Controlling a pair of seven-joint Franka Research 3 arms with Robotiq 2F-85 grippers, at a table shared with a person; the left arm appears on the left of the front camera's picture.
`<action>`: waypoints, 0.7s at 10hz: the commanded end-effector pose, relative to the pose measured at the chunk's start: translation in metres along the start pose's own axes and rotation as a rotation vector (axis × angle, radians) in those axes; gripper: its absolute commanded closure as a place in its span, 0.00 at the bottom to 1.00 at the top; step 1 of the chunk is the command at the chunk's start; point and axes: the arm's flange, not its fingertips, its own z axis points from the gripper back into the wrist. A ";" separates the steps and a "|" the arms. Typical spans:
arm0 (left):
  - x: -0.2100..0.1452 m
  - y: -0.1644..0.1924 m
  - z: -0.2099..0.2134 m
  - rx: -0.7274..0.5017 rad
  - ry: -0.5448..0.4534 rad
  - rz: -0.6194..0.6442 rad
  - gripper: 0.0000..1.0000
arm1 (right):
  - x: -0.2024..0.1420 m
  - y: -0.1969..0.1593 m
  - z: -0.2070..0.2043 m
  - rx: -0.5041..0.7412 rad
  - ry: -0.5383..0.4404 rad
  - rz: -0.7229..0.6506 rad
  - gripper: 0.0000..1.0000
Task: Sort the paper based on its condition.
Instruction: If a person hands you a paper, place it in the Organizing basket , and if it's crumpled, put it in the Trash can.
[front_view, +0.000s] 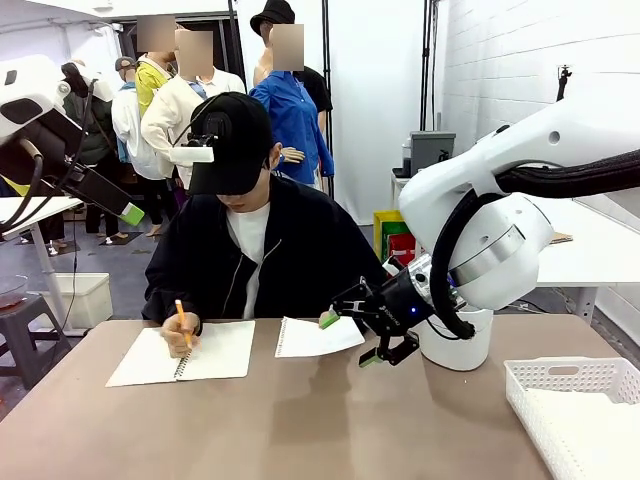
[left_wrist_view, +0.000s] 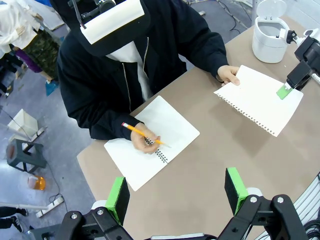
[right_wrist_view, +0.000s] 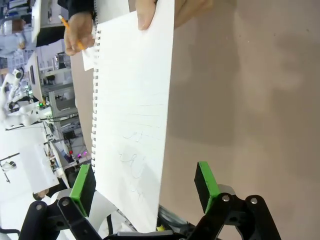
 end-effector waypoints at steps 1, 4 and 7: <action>0.000 0.000 0.000 -0.003 -0.002 0.001 0.00 | 0.000 0.000 0.002 -0.007 0.026 -0.019 0.00; 0.000 0.000 0.000 -0.003 -0.002 0.001 0.00 | 0.000 -0.001 0.000 0.002 0.012 -0.005 0.00; 0.000 0.000 0.000 -0.003 -0.002 0.001 0.00 | 0.026 -0.012 -0.022 0.081 0.077 -0.075 0.00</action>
